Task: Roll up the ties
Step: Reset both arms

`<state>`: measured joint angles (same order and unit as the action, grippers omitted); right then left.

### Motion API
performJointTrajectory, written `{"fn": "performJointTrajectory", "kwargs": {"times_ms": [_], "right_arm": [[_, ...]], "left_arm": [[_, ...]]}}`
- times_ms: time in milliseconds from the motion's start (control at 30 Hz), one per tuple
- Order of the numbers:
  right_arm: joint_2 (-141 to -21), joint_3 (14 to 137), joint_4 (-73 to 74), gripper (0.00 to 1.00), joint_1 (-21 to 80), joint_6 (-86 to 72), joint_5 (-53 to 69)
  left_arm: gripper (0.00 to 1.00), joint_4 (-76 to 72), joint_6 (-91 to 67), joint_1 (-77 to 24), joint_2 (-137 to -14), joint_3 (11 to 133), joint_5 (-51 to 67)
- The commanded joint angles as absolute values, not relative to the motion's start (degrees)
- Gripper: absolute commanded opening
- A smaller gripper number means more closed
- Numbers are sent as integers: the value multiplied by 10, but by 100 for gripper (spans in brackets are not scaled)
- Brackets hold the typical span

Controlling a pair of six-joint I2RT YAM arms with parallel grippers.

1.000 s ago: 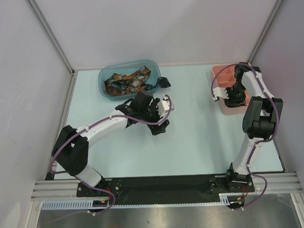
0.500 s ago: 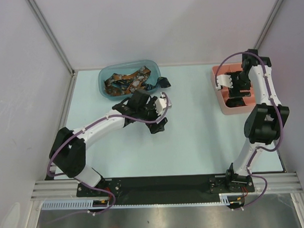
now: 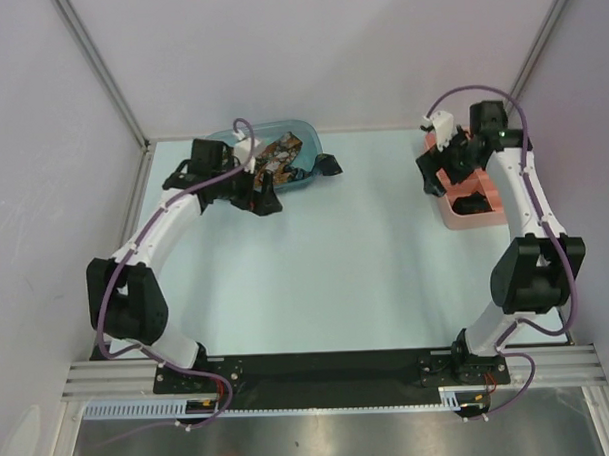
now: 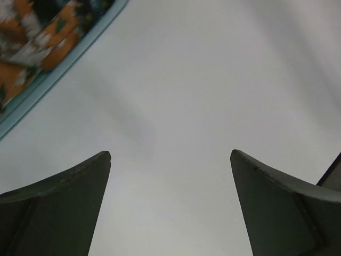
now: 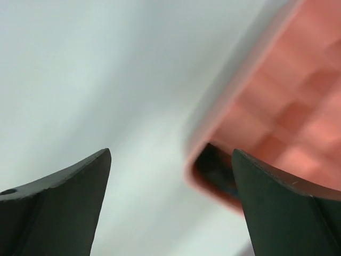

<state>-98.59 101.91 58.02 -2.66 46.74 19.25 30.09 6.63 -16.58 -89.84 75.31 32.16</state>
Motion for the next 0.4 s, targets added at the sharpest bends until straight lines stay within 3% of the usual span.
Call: {"fn": "performJointTrajectory", "kwargs": {"times_ms": [0, 200, 367], "right_arm": [[-917, 804, 445, 100, -25, 181, 270], [-830, 627, 340, 100, 32, 140, 261], [-795, 584, 322, 100, 48, 133, 246]], "left_arm": [[100, 366, 47, -93, -893, 754, 323], [99, 392, 101, -69, -823, 673, 254], [99, 386, 106, -69, -769, 621, 243]]}}
